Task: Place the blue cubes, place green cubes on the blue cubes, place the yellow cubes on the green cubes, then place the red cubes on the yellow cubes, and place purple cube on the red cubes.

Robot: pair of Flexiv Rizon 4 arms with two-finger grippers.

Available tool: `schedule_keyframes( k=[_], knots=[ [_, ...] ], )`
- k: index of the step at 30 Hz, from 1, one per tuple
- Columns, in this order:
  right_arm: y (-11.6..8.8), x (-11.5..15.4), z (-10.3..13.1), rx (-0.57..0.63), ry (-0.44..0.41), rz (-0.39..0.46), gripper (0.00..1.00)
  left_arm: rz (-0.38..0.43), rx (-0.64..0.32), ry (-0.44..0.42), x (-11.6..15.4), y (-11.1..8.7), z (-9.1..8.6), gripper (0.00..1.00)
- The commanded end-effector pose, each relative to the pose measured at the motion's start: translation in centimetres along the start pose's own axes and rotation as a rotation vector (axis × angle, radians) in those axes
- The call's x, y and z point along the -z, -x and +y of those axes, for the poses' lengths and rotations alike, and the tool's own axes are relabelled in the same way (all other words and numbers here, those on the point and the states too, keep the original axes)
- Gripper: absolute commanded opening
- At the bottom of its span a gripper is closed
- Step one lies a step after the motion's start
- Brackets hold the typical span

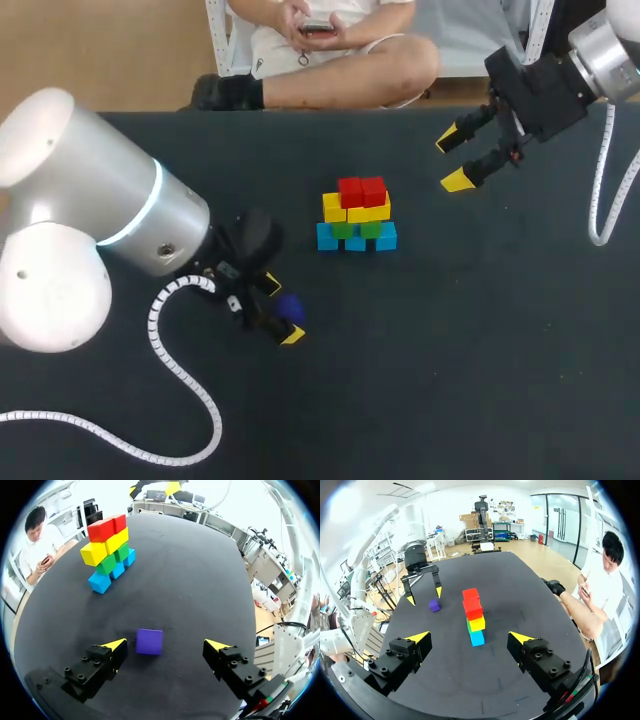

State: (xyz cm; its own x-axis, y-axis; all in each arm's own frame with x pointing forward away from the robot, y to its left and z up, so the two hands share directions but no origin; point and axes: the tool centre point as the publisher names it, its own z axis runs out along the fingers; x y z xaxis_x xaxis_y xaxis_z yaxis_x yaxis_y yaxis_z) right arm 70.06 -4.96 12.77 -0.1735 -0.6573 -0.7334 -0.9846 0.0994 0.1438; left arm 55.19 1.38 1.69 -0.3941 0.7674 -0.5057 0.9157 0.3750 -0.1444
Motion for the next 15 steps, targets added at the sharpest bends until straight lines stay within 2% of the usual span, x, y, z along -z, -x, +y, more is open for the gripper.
schedule_keyframes(
  k=[1, 15],
  knots=[
    [-0.01, 0.01, 0.04, 0.000, -0.001, -0.001, 1.00, -0.008, -0.003, -0.017, -0.58, -0.22, 0.62, 1.00],
    [-0.01, 0.01, 0.04, 0.000, -0.001, -0.001, 1.00, 0.005, -0.023, -0.031, -1.24, -0.03, 1.14, 1.00]
  ],
)
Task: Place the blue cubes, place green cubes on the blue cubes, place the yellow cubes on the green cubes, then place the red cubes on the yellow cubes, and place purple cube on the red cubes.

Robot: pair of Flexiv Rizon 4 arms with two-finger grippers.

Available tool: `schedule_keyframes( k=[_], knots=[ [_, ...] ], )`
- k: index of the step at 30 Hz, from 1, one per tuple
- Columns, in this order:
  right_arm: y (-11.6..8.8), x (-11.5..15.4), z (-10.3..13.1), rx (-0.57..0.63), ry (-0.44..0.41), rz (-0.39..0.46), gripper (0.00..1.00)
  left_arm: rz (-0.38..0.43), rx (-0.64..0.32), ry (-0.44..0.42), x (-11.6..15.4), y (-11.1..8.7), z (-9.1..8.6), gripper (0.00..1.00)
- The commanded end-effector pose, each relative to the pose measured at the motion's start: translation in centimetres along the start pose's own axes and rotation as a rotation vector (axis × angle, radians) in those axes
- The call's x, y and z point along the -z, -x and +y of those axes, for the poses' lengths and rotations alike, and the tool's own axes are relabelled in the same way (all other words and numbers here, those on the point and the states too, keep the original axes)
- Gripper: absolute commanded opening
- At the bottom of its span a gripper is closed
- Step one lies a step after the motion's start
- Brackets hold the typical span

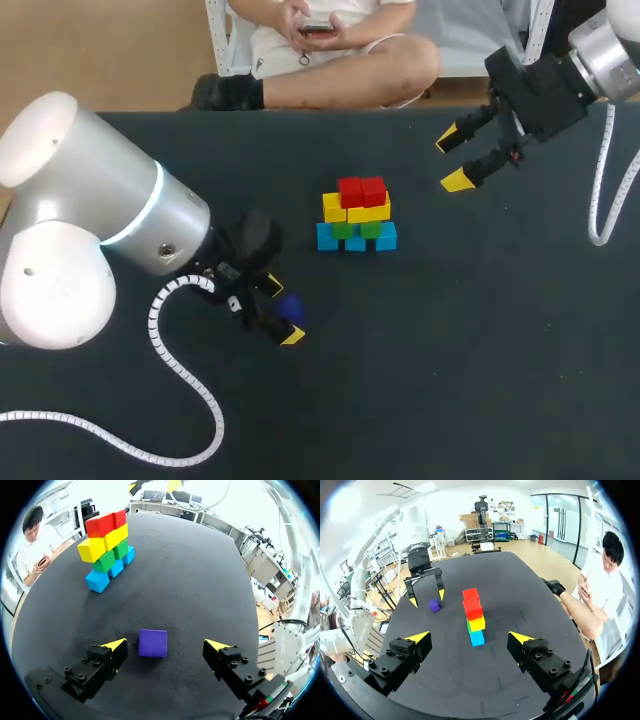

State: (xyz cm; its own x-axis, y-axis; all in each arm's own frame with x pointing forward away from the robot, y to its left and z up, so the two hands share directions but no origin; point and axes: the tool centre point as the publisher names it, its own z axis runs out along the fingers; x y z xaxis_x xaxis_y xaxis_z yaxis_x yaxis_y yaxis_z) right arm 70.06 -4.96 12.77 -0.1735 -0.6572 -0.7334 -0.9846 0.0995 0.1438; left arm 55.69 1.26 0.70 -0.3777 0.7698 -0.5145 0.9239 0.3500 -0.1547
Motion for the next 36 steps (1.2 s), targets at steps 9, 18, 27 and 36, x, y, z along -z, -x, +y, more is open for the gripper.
schedule_keyframes(
  k=[9, 18, 27, 36],
  knots=[
    [0.0, 0.0, 0.0, 0.000, -0.001, -0.001, 1.00, 0.017, -0.026, -0.017, -0.7, 0.7, 1.9, 1.00],
    [0.0, 0.0, 0.0, 0.000, -0.001, -0.001, 1.00, 0.015, -0.022, -0.018, -0.9, 0.3, 1.6, 1.00],
    [0.0, 0.0, 0.0, 0.000, -0.001, -0.001, 1.00, 0.015, -0.014, -0.013, -0.9, 0.0, 1.2, 1.00],
    [0.0, 0.0, 0.0, 0.000, -0.001, -0.001, 1.00, 0.014, -0.015, -0.006, -0.8, -0.1, 1.2, 1.00]
  ],
)
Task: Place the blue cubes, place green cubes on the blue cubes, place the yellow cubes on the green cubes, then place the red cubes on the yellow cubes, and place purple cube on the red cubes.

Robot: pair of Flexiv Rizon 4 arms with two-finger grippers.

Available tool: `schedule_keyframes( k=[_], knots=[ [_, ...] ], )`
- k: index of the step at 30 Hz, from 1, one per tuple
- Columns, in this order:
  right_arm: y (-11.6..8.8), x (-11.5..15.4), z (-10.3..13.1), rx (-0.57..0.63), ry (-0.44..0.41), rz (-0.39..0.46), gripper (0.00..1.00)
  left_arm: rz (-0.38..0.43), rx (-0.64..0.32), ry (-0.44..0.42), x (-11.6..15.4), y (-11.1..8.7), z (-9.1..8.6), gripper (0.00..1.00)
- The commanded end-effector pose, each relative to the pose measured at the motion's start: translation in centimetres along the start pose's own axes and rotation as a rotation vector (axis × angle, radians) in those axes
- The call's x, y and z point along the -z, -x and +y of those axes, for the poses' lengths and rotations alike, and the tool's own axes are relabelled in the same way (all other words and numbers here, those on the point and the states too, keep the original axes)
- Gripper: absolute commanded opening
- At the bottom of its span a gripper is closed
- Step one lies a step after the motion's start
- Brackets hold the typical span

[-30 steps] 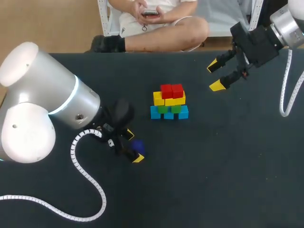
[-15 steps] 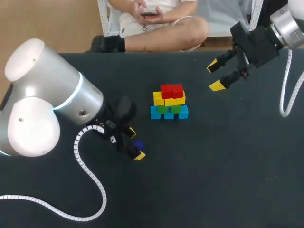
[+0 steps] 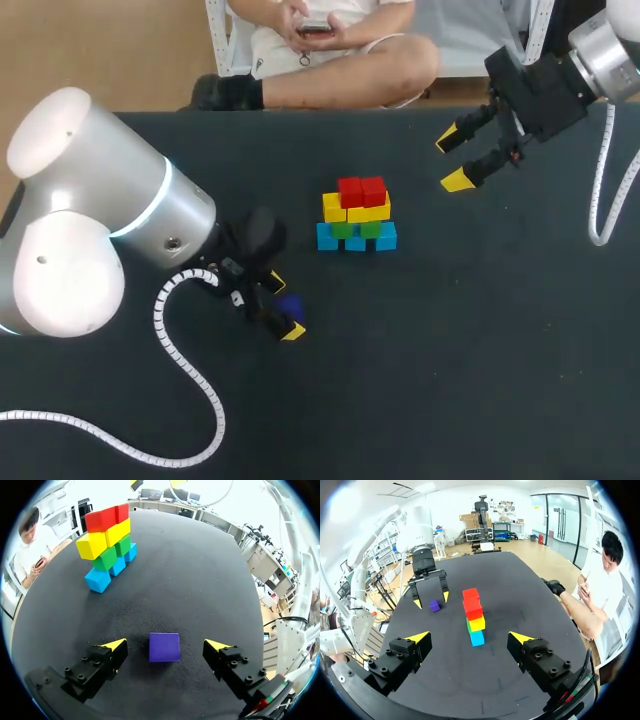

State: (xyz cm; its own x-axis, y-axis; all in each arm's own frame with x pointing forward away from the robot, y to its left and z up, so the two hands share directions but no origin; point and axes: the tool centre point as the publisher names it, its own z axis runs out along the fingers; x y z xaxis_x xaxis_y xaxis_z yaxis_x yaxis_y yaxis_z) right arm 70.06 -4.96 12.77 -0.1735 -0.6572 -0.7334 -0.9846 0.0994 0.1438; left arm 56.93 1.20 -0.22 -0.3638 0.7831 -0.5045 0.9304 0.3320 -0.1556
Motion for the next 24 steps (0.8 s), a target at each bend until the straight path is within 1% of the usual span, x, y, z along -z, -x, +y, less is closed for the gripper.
schedule_keyframes(
  k=[1, 9, 10, 11, 12, 13, 14, 15, 17, 18, 19, 20, 21, 22, 24],
  knots=[
    [-0.01, 0.00, 0.04, 0.000, -0.001, -0.001, 1.00, 0.000, 0.001, 0.006, 0.04, -0.12, -0.02, 1.00],
    [-0.01, 0.00, 0.04, 0.000, -0.001, -0.001, 1.00, -0.006, 0.007, 0.013, 0.06, -0.46, -0.09, 1.00],
    [-0.01, 0.00, 0.04, 0.000, -0.001, -0.001, 1.00, -0.007, 0.007, 0.013, 0.05, -0.51, -0.09, 0.81],
    [-0.01, 0.00, 0.04, 0.000, -0.001, -0.001, 1.00, -0.007, 0.008, 0.013, 0.03, -0.54, -0.08, 0.71],
    [-0.01, 0.00, 0.04, 0.000, -0.001, -0.001, 1.00, -0.008, 0.008, 0.013, 0.03, -0.55, -0.07, 0.70],
    [-0.01, 0.00, 0.04, 0.000, -0.001, -0.001, 1.00, -0.009, 0.007, 0.013, 0.02, -0.56, -0.05, 0.64],
    [-0.01, 0.00, 0.04, 0.000, -0.001, -0.001, 1.00, -0.006, 0.005, 0.011, -0.01, -0.58, -0.01, 0.47],
    [-0.01, 0.00, 0.04, 0.000, -0.001, -0.001, 1.00, -0.005, 0.004, 0.011, -0.04, -0.59, 0.02, 0.40],
    [-0.01, 0.00, 0.04, 0.000, -0.001, -0.001, 1.00, -0.006, 0.003, 0.011, -0.07, -0.62, 0.07, 0.32],
    [-0.01, 0.00, 0.04, 0.000, -0.001, -0.001, 1.00, -0.007, 0.001, 0.011, -0.08, -0.63, 0.09, 0.26],
    [-0.01, 0.00, 0.04, 0.000, -0.001, -0.001, 1.00, -0.007, 0.000, 0.011, -0.10, -0.64, 0.13, 0.17],
    [-0.01, 0.00, 0.04, 0.000, -0.001, -0.001, 1.00, -0.008, 0.000, 0.010, -0.12, -0.65, 0.16, 0.13],
    [-0.01, 0.00, 0.04, 0.000, -0.001, -0.001, 1.00, -0.013, 0.000, 0.010, -0.14, -0.66, 0.17, 0.13],
    [-0.01, 0.00, 0.04, 0.000, -0.001, -0.001, 1.00, -0.017, -0.001, 0.011, -0.16, -0.67, 0.18, 0.10],
    [-0.01, 0.00, 0.04, 0.000, -0.001, -0.001, 1.00, -0.018, -0.001, 0.011, -0.20, -0.72, 0.21, 0.01]
  ],
)
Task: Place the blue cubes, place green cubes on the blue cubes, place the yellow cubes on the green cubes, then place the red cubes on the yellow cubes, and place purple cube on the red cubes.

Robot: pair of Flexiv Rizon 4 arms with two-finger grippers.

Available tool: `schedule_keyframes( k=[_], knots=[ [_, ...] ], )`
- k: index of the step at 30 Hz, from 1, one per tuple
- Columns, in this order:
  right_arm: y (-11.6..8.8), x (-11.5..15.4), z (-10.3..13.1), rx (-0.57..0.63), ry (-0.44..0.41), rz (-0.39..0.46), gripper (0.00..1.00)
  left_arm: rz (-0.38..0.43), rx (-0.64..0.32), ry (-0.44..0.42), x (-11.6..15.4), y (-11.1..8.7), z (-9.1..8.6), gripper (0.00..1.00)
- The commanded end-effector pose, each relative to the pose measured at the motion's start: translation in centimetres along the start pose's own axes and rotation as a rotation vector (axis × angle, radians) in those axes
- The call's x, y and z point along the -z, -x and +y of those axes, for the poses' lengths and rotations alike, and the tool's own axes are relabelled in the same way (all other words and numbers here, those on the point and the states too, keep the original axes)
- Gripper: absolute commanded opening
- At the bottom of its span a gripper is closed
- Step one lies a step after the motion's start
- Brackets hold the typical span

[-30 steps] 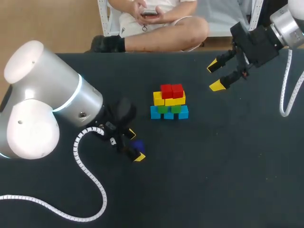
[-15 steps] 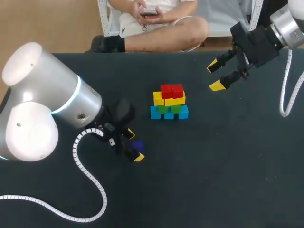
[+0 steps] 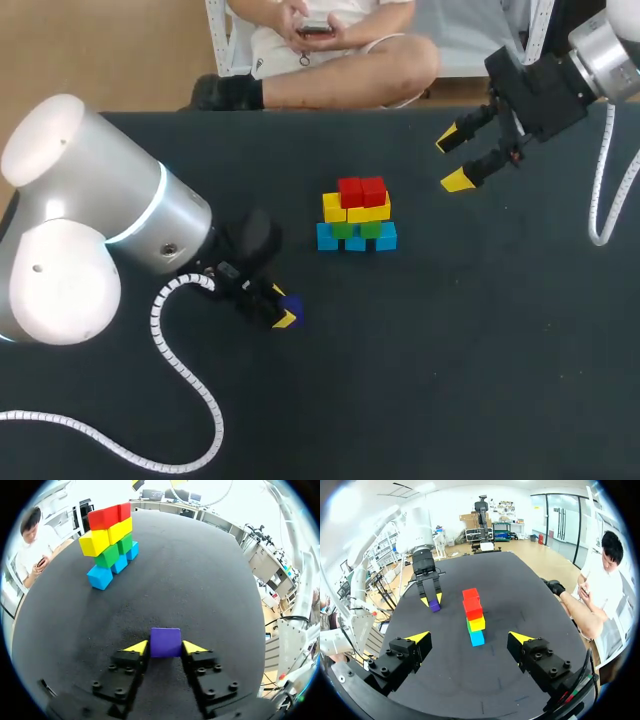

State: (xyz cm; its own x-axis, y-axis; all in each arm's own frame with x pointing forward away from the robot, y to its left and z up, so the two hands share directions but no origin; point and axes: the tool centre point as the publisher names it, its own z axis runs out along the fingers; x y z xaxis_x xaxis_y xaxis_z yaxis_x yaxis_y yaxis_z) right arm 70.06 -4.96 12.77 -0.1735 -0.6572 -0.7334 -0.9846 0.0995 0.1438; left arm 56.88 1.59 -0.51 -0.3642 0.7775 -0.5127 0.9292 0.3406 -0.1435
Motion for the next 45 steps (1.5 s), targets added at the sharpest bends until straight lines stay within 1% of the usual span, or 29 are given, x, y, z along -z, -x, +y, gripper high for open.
schedule_keyframes(
  k=[1, 8, 11, 14, 19, 24, 26, 28, 30, 34, 36, 38, 45],
  knots=[
    [0.0, 0.0, 0.0, 0.000, -0.001, -0.001, 1.00, -0.010, -0.004, -0.004, -0.2, -0.3, 0.1, 0.00],
    [0.0, 0.0, 0.0, 0.000, -0.001, -0.001, 1.00, -0.013, -0.030, 0.003, -0.1, 0.2, 0.4, 0.00],
    [0.0, 0.0, 0.0, 0.000, -0.001, -0.001, 1.00, -0.018, -0.050, 0.007, 0.3, 0.8, 0.7, 0.00],
    [0.0, 0.0, 0.0, 0.000, -0.001, -0.001, 1.00, -0.009, -0.082, 0.008, 0.9, 1.8, 1.2, 0.00],
    [0.0, 0.0, 0.0, 0.000, -0.001, -0.001, 1.00, 0.003, -0.137, -0.017, 1.4, 3.3, 2.1, 0.00],
    [0.0, 0.0, 0.0, 0.000, -0.001, -0.001, 1.00, -0.032, -0.188, -0.034, 2.1, 4.5, 2.7, 0.00],
    [0.0, 0.0, 0.0, 0.000, -0.001, -0.001, 1.00, -0.042, -0.206, -0.028, 2.5, 4.9, 3.1, 0.00],
    [0.0, 0.0, 0.0, 0.000, -0.001, -0.001, 1.00, -0.071, -0.222, -0.016, 3.2, 5.3, 3.7, 0.00],
    [0.0, 0.0, 0.0, 0.000, -0.001, -0.001, 1.00, -0.084, -0.242, -0.008, 3.6, 6.3, 3.8, 0.00],
    [0.0, 0.0, 0.0, 0.000, -0.001, -0.001, 1.00, -0.075, -0.283, -0.004, 4.4, 7.7, 4.7, 0.00],
    [0.0, 0.0, 0.0, 0.000, -0.001, -0.001, 1.00, -0.067, -0.292, -0.015, 4.6, 8.3, 5.1, 0.00],
    [0.0, 0.0, 0.0, 0.000, -0.001, -0.001, 1.00, -0.083, -0.321, -0.023, 4.8, 9.0, 5.6, 0.00],
    [0.0, 0.0, 0.0, 0.000, -0.001, -0.001, 1.00, -0.064, -0.399, -0.049, 5.3, 11.1, 6.7, 0.00]
  ],
)
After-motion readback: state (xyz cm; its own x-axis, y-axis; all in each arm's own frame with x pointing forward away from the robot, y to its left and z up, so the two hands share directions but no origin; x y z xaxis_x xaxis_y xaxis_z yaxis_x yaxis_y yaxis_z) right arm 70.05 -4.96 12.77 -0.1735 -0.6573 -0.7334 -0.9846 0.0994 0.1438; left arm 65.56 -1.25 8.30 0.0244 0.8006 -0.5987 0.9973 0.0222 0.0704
